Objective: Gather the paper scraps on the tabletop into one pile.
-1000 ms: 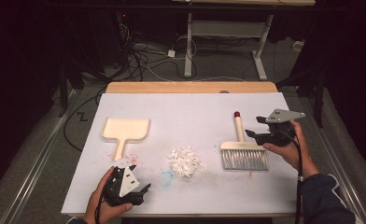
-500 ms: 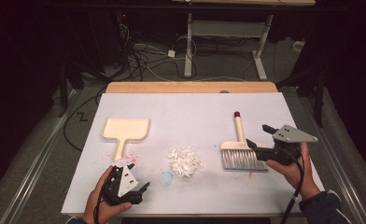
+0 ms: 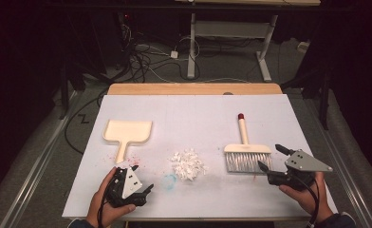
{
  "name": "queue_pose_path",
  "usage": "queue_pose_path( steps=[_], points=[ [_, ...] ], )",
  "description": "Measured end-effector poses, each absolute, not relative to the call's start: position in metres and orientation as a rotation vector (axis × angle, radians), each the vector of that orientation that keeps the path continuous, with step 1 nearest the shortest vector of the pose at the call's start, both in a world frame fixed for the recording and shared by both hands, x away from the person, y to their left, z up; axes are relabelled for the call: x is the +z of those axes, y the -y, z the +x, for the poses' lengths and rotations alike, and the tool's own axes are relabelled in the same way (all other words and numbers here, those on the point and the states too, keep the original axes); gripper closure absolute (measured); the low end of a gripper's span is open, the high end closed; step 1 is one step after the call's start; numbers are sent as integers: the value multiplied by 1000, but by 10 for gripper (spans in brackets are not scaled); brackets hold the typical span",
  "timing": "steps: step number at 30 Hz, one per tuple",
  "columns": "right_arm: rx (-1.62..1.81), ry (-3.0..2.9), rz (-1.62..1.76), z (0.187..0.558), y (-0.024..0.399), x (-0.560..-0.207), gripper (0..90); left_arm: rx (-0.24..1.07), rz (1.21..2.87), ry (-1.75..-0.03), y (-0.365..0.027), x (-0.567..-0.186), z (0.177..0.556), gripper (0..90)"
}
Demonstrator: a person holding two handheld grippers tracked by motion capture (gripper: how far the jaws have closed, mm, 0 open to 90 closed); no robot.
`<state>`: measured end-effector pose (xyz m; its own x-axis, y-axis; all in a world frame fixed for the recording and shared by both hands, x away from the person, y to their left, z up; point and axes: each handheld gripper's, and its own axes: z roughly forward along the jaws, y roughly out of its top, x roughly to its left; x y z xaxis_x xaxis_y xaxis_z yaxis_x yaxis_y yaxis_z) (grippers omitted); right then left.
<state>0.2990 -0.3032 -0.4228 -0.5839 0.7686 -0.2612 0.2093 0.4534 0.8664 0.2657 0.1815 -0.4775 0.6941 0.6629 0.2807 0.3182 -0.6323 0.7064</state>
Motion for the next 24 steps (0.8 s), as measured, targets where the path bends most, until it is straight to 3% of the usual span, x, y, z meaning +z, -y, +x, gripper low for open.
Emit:
queue_pose_path(
  steps=[8,24],
  points=[
    [1081,-2059,827,286,310,-444,206,709,2260,-744,-181,-477,266,197],
    [1099,-2007,820,271,307,-451,170,729,2203,-726,-180,-474,266,163]
  ],
)
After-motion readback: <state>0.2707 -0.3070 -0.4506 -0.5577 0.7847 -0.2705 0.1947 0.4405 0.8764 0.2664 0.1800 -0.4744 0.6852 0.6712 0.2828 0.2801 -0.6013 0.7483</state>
